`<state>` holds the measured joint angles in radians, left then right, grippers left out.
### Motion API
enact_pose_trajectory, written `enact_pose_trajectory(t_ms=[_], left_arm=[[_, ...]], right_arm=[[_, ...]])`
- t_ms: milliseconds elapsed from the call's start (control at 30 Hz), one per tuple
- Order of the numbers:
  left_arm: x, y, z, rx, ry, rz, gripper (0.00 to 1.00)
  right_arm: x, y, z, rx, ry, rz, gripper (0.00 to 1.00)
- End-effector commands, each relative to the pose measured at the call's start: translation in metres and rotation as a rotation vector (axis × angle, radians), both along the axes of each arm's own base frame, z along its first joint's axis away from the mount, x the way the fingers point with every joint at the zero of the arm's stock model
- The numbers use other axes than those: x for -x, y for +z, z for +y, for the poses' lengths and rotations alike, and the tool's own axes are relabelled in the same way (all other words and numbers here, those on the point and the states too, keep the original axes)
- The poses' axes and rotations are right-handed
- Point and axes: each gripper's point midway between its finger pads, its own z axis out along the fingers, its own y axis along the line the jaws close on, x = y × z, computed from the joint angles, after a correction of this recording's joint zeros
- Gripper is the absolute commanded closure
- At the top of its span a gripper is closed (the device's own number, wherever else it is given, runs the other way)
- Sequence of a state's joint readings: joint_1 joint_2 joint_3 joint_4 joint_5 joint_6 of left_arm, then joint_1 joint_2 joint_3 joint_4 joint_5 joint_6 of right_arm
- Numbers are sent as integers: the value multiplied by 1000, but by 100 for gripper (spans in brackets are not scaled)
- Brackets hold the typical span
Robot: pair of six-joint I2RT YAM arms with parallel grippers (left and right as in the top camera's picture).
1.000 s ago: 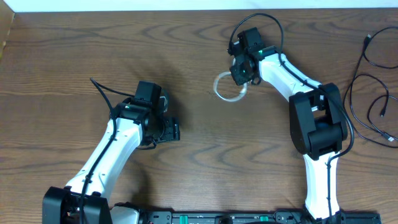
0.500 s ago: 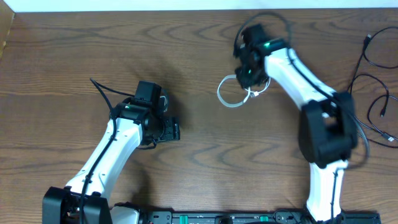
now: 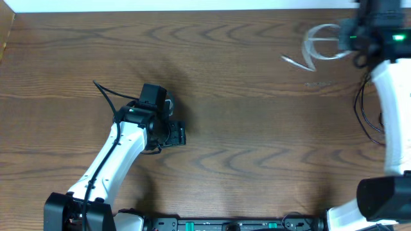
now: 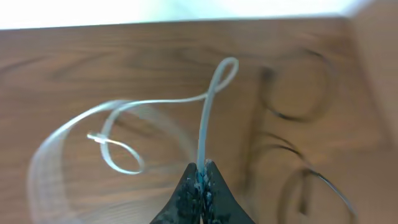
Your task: Untangle cables
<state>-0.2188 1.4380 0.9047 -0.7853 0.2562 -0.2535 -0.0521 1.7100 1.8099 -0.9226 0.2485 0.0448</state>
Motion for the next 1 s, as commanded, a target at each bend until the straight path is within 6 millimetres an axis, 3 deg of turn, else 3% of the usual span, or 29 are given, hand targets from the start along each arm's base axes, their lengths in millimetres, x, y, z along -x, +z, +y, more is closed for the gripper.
enact_pose_trajectory(t_ms=[0,233,500,567,767,833,967], left_arm=[[3,-2,1,-11,-17,6,26],[3,-2,1,-10,-17,6,25],[4,-2,1,-10,-17,7,25],[3,-2,1,-10,-17,7,26],[3,-2,1,-10,-17,7,26],[3,-2,1,-10,-17,7,26],[3,-2,1,-11,-17,6,26]], right_arm=[[17,-3,-65,20,-185,9,99],[38,-18,-116,-30,-294,53,99],[48,-31,-137,-41,-346,96,98],[51,-33,-139,-43,-353,103,87],[54,-39,-133,-78,-333,127,27],[48,-43,-116,-162,-267,121,16],[40,-48,-67,-392,-99,124,6]])
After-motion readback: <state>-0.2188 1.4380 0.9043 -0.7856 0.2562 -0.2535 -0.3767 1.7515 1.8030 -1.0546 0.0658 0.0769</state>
